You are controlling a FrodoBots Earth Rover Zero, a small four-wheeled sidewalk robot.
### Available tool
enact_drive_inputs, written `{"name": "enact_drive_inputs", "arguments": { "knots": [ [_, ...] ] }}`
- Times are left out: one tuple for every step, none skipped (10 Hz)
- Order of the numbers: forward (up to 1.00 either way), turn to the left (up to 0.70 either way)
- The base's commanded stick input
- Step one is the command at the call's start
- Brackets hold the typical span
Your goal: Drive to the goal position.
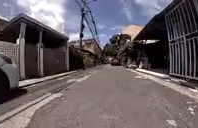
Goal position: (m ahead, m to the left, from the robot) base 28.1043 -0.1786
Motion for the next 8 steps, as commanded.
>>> {"name": "enact_drive_inputs", "arguments": {
  "knots": [
    [0.7,0.0],
    [0.7,0.0],
    [0.7,0.0],
    [0.7,0.0],
    [0.7,0.0],
    [0.7,0.0],
    [0.7,0.0],
    [0.7,0.0]
  ]
}}
